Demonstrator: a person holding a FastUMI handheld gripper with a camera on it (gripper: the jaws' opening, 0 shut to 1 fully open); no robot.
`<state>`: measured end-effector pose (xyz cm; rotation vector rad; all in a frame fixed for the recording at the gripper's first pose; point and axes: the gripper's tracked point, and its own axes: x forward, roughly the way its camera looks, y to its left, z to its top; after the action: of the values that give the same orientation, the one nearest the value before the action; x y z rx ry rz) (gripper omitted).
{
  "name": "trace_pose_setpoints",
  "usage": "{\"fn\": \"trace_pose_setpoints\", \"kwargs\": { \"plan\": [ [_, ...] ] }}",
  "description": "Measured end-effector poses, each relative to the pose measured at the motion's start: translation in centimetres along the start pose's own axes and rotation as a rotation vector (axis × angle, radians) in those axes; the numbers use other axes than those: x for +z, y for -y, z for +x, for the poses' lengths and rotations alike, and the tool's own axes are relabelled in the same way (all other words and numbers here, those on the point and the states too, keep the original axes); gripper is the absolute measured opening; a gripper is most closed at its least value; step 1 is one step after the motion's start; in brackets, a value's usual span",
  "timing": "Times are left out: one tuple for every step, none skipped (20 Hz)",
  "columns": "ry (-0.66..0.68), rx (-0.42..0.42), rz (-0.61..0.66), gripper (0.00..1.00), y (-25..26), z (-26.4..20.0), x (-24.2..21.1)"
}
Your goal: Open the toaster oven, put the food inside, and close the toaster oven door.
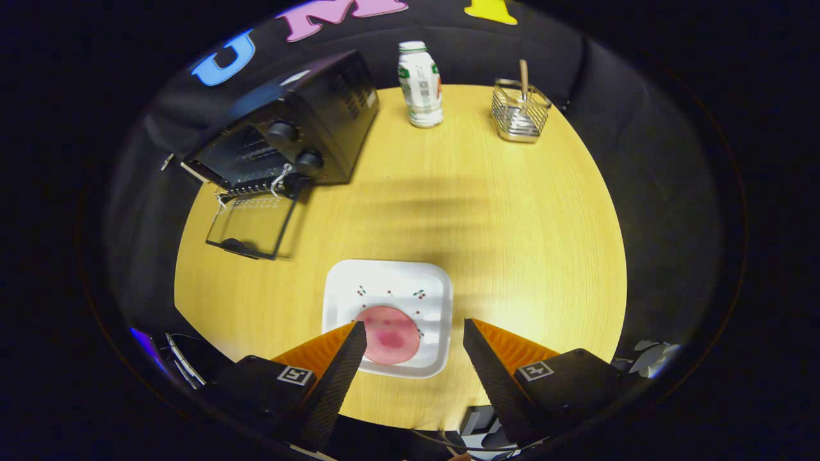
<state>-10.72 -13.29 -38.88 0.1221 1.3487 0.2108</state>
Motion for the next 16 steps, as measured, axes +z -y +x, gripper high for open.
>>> {"fn": "trace_pose_setpoints", "kwargs": {
  "plan": [
    [-0.028,0.002,0.011,1.0,0.6,0.9,-0.3],
    [-0.058,0.008,0.024,0.99,0.9,1.7,-0.7],
    [-0.081,0.018,0.034,1.0,1.0,2.6,-1.2],
    [-0.105,0.02,0.038,0.98,1.2,3.4,-1.5],
    [-0.121,0.018,0.038,0.86,1.6,4.2,-1.8],
    [-0.133,0.014,0.034,0.8,1.8,4.5,-1.7],
    [-0.145,0.022,0.038,0.72,1.7,4.9,-1.8],
    [-0.154,0.027,0.043,0.63,1.7,5.4,-1.8],
    [-0.164,0.024,0.05,0.44,1.9,5.6,-1.8],
    [-0.173,0.016,0.055,0.3,2.2,5.8,-2.1],
    [-0.175,0.027,0.069,0.16,2.2,5.4,-1.9],
    [-0.17,0.04,0.078,0.13,2.3,6.1,-2.1],
    [-0.166,0.06,0.071,0.13,2.4,5.7,-2.0],
    [-0.171,0.094,0.089,0.13,2.3,5.7,-2.2],
    [-0.177,0.118,0.113,0.07,2.2,5.8,-2.2],
    [-0.18,0.153,0.138,0.07,2.1,6.1,-2.3]
  ]
}}
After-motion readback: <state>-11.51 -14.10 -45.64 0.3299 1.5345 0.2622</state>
